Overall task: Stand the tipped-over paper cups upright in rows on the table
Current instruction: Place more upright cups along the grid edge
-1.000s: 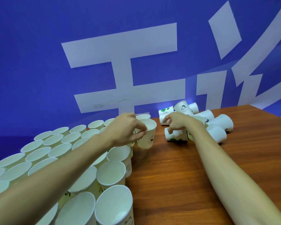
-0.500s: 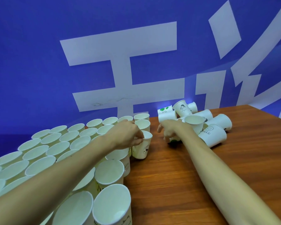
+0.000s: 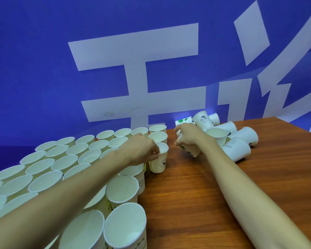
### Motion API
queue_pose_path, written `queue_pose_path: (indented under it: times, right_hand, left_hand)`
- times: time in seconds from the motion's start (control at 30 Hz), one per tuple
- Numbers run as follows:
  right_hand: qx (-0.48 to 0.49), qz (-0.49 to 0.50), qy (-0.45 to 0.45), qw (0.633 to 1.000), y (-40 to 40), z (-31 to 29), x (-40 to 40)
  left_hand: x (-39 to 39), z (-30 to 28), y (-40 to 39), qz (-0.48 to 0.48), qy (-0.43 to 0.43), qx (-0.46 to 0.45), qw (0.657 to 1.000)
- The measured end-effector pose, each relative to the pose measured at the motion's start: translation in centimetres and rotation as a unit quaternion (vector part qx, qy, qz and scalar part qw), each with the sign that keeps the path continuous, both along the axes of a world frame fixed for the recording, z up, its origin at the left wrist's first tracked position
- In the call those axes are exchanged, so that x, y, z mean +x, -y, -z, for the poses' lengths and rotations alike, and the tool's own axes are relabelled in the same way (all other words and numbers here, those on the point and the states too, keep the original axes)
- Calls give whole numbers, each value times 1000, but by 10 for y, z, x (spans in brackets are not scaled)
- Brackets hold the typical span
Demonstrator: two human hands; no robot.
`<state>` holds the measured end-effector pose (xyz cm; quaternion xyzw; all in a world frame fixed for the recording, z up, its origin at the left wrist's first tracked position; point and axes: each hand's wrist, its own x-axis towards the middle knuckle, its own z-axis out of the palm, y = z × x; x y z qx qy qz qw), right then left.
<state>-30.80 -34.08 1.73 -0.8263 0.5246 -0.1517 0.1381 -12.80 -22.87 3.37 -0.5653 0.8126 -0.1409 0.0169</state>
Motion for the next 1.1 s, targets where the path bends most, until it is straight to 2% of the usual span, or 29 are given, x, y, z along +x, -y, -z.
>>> queue_pose_path:
  times: [0.17, 0.3, 0.4, 0.5, 0.6, 0.7, 0.77, 0.83, 0.87, 1.0, 1.1]
  right_hand:
    - [-89, 28, 156, 983, 7, -6, -5]
    - [-111, 61, 252, 959, 12, -6, -2]
    - [-104, 81, 371, 919, 8, -12, -1]
    - [-28, 87, 485, 870, 0, -17, 0]
    - [67, 83, 612, 783, -13, -20, 1]
    - [193, 21, 729, 657, -33, -20, 1]
    - [278, -3, 771, 573, -47, -16, 2]
    - [337, -5, 786, 518, -58, -8, 2]
    - [357, -6, 786, 505, -63, -2, 1]
    - [403, -24, 772, 492, -77, 15, -11]
    - [414, -40, 753, 510, -83, 23, -24]
  left_hand:
    - [2, 3, 2, -5, 1, -5, 1000]
    - [3, 2, 2, -13, -41, -24, 999]
    - [1, -3, 0, -11, -46, -52, 998]
    - [-2, -8, -4, -19, -68, -77, 995]
    - [-6, -14, -7, -25, -102, -146, 984]
    - [-11, -25, -7, -30, -156, -184, 970]
    - [-16, -32, -5, -33, -193, -178, 964]
    - [-23, -35, -4, -34, -212, -161, 963]
    - [-26, -37, -4, -37, -215, -150, 964]
    - [-37, -38, -10, -29, -238, -107, 965]
    - [-44, -35, -18, -2, -261, -61, 964]
